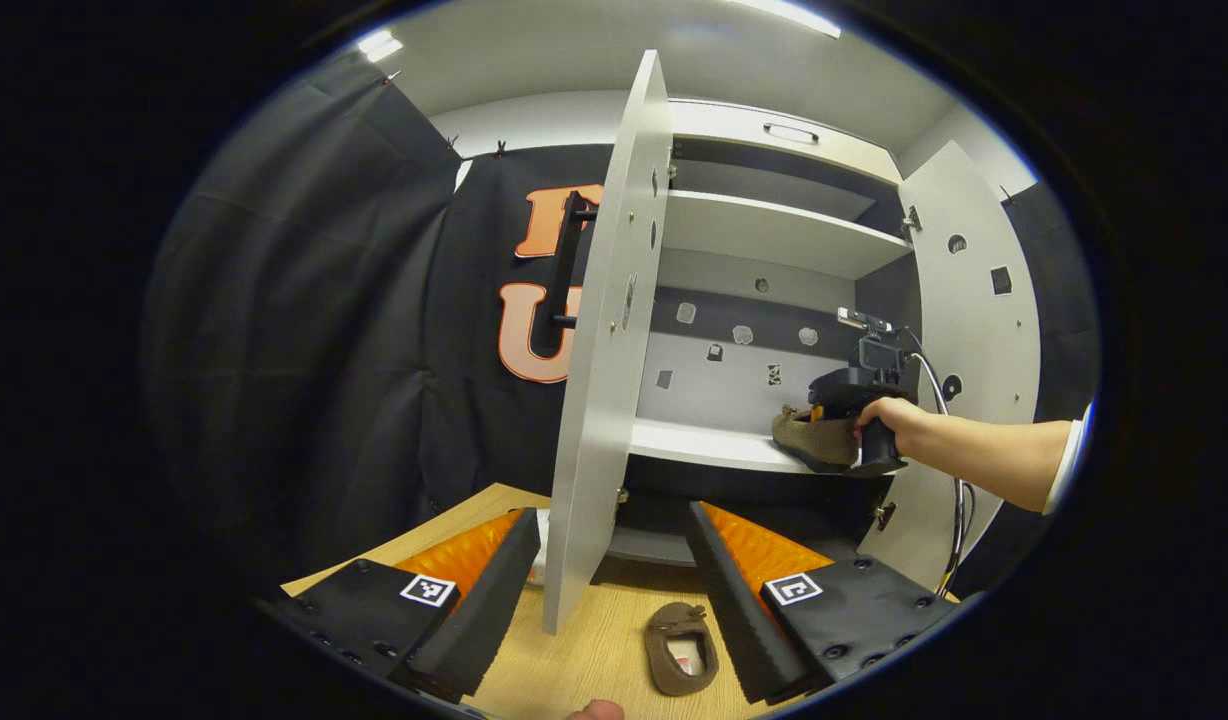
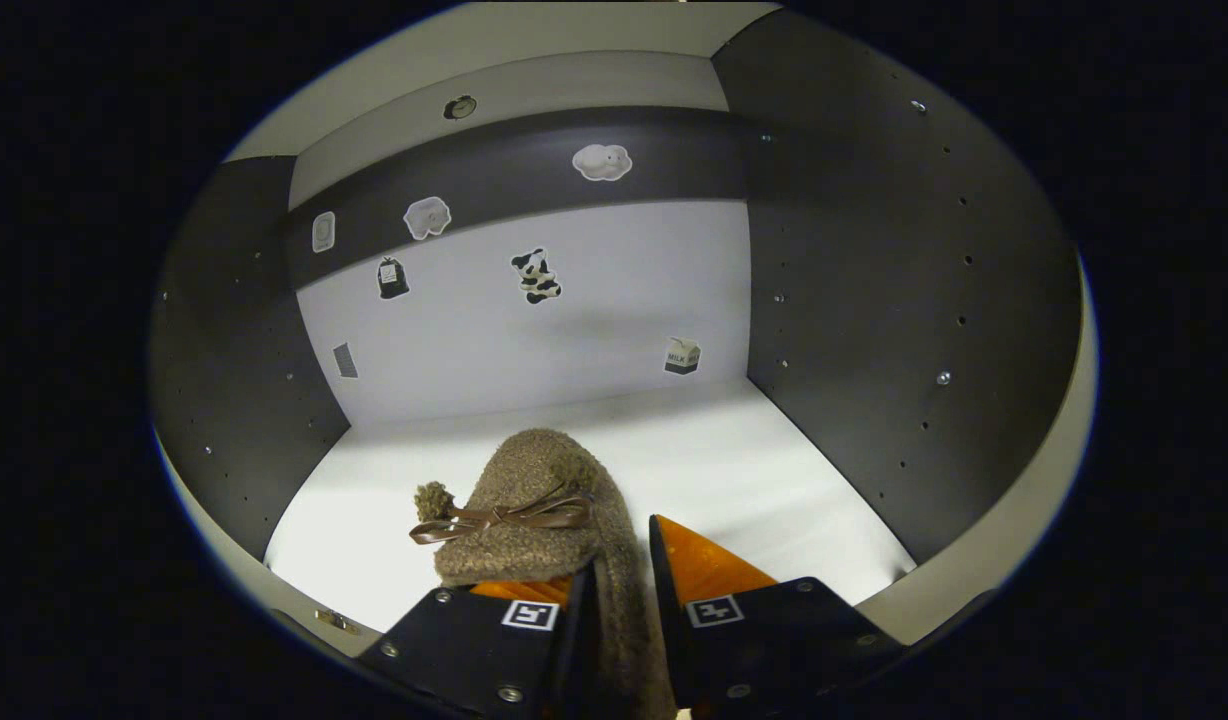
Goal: Grab one shoe with the right hand and put it into the shoe cabinet, grab the other shoe with the left hand and put it into the shoe cabinet; then close the right door with the right hand and the left door with the left hand.
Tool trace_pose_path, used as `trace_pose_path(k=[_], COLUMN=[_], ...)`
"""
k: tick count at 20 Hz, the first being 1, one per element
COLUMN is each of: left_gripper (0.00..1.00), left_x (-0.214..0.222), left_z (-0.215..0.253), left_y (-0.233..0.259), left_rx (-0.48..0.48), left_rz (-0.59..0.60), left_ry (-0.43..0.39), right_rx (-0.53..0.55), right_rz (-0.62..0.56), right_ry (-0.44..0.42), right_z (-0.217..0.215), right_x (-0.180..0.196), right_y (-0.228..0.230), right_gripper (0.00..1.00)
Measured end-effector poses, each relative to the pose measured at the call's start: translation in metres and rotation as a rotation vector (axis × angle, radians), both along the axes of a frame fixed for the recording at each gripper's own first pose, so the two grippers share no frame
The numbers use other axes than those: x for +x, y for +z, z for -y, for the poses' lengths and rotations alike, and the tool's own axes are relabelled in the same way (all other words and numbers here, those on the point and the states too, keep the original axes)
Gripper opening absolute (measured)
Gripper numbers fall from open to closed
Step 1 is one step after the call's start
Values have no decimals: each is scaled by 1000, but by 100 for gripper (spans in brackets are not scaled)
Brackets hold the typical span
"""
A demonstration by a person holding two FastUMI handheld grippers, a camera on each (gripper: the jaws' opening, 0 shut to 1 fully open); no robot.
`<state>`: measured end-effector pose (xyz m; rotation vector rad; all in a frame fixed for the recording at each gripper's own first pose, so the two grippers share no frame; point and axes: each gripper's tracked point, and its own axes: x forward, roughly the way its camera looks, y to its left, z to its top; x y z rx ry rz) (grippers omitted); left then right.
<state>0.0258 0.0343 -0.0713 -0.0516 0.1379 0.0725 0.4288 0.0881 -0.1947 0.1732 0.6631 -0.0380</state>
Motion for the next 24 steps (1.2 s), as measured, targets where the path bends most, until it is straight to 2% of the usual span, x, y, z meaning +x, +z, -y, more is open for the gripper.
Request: trace_pose_path(k=[1,3,4,6,8,11,15,16,17,20,24], left_gripper=[96,96,96,99,96,99,96,100,96,96,96], left_x=[2,3,4,7,7,6,4,3,3,1,0], left_z=[1,3,4,7,10,14,17,18,19,26,36], left_y=[0,-1,-1,-3,-3,-1,-3,-3,-3,-6,-10], left_rx=[-4,-7,-6,-7,-8,-11,-8,-8,-10,-11,-32], left_rz=[0,3,5,2,3,14,9,9,9,3,-8], left_ry=[-3,-10,-14,-23,-32,-42,-48,-49,-52,-67,-92], right_rx=[2,-11,-15,-4,-4,-44,-38,-34,-27,7,-27], right_rz=[-5,0,2,17,45,74,202,233,269,354,468], right_ry=[-1,-2,5,19,28,80,143,153,164,198,213], right_z=[2,10,11,10,12,9,-6,-7,-9,-15,-7], right_x=[-2,-5,-8,-13,-19,-34,-60,-68,-79,-118,-175], right_y=[1,4,7,17,30,43,91,103,116,146,167], right_gripper=[45,57,69,78,86,91,92,92,92,92,92])
